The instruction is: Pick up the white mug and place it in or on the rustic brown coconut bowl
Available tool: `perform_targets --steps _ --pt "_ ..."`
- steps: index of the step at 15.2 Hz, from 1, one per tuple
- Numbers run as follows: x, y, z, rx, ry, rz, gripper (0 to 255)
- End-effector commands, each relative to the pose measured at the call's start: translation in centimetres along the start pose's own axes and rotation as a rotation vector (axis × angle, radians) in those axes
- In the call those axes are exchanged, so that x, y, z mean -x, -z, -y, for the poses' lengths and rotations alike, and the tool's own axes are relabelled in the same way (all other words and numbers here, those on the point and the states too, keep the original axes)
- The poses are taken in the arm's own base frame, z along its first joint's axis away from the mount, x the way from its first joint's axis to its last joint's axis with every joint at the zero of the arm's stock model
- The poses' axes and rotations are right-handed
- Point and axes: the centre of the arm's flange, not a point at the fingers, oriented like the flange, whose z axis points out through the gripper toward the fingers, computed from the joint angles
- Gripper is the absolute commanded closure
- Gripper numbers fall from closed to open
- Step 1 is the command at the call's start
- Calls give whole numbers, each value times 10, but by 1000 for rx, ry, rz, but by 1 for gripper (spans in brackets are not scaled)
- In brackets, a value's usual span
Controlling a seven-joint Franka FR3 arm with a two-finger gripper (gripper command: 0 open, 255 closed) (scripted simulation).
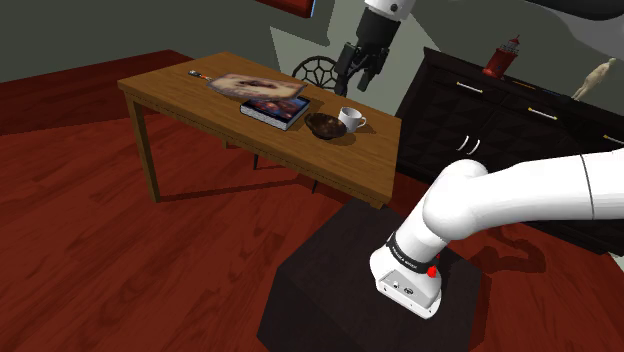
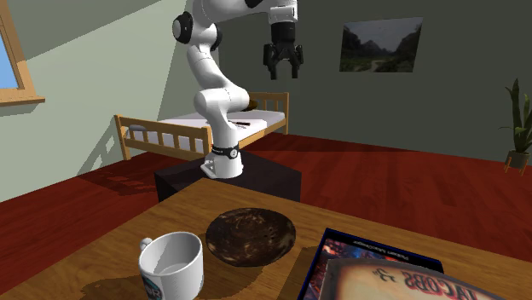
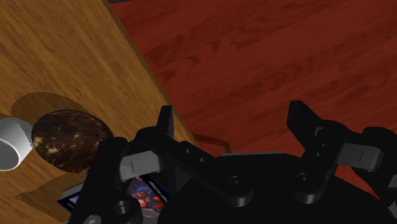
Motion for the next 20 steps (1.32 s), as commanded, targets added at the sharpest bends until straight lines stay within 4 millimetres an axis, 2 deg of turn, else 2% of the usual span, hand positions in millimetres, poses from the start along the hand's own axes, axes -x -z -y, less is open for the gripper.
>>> perform_targets --steps 1,20 --pt "0 0 0 0 0 0 0" --pt "-100 -119 -192 33 16 9 0"
